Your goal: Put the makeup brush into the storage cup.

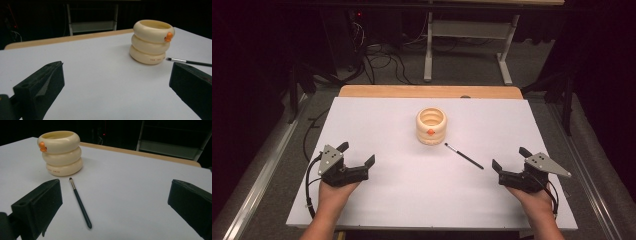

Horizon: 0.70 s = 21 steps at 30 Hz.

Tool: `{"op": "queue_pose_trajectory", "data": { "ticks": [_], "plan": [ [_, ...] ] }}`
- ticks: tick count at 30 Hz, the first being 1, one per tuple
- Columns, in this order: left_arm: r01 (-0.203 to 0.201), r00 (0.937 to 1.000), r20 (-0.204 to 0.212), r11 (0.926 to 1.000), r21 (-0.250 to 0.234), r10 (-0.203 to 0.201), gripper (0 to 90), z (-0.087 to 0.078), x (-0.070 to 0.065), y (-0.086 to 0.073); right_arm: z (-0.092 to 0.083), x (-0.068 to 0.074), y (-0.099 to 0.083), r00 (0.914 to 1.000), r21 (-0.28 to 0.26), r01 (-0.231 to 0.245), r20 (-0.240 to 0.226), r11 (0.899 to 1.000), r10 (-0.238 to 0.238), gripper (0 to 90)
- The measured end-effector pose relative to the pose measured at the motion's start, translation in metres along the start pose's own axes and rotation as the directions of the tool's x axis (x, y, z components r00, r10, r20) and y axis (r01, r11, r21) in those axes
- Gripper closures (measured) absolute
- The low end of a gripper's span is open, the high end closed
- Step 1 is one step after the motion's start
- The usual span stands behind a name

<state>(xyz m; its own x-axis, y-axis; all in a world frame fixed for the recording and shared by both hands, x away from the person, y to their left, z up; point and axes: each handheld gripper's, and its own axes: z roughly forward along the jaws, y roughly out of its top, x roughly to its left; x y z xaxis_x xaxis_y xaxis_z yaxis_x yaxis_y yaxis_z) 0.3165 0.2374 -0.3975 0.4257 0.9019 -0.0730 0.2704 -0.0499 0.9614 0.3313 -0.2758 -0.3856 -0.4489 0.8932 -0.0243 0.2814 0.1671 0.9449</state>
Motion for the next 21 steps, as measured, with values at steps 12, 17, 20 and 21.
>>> {"op": "queue_pose_trajectory", "data": {
  "ticks": [12, 17, 20, 21],
  "plan": [
    [0.012, 0.9999, -0.008, 0.9998, 0.019, -0.012, 0.6, -0.0065, 0.0013, -0.0004, -0.0042, 0.0050, 0.0004, 1.0000, -0.019, 0.009, -0.003, 1.000, -0.009, 0.7],
    [0.008, 1.0000, -0.004, 0.9996, 0.027, -0.008, 0.5, -0.0036, 0.0020, -0.0018, -0.0048, 0.0058, 0.0019, 1.0000, -0.029, 0.010, -0.002, 1.000, -0.010, 0.8],
    [-0.005, 0.9999, 0.012, 0.9997, 0.025, 0.004, 1.1, -0.0031, 0.0006, -0.0022, -0.0047, 0.0054, 0.0019, 0.9999, -0.031, 0.013, 0.001, 0.999, -0.013, 0.8],
    [-0.006, 0.9998, 0.017, 0.9997, 0.025, 0.005, 1.1, -0.0026, -0.0001, -0.0022, -0.0047, 0.0053, 0.0018, 0.9999, -0.029, 0.014, -0.001, 0.999, -0.014, 0.7]
  ]
}}
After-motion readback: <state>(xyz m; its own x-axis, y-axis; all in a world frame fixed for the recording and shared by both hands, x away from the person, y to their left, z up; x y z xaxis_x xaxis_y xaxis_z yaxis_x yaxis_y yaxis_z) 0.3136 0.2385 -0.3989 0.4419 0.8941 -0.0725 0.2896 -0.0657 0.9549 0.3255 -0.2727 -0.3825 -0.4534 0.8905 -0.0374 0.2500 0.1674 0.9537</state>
